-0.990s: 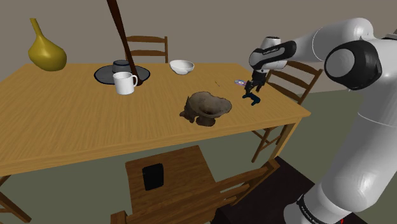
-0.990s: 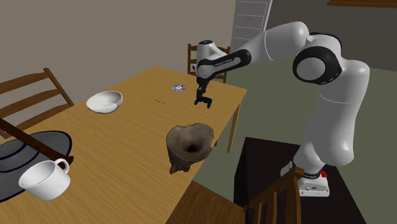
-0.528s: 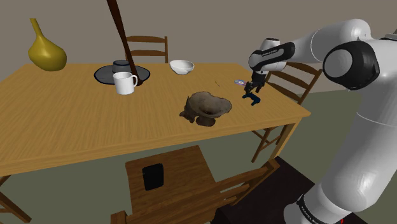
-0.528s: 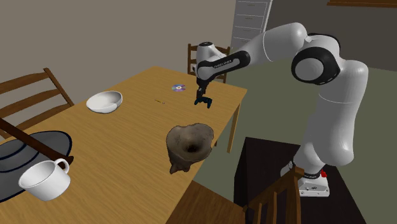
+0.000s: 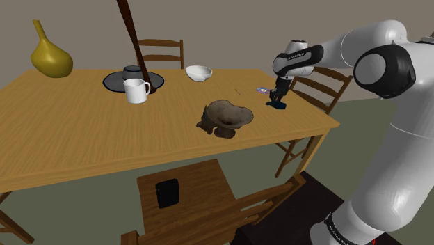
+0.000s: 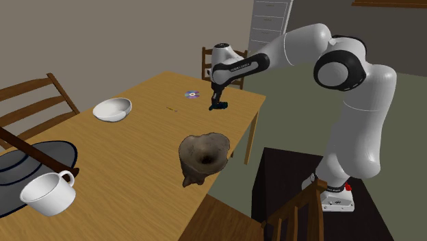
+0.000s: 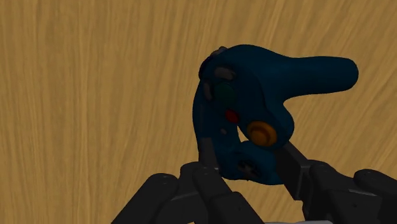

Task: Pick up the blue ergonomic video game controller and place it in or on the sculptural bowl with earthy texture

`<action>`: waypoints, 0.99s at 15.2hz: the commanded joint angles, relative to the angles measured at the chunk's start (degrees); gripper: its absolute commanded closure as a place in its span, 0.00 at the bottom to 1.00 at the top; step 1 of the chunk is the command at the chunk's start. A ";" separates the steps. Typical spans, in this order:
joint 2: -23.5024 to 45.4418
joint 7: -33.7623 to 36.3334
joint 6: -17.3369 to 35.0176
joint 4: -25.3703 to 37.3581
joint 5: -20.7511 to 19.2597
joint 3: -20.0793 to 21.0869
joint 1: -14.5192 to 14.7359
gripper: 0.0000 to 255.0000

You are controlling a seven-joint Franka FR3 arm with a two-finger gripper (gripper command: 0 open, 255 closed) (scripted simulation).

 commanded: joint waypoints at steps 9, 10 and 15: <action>-1.40 0.44 -4.35 1.96 -0.78 -0.11 0.37 1.00; -1.63 0.47 -5.06 2.45 -0.87 -0.14 0.39 1.00; -2.60 0.59 -8.63 5.11 -1.27 -0.25 0.47 1.00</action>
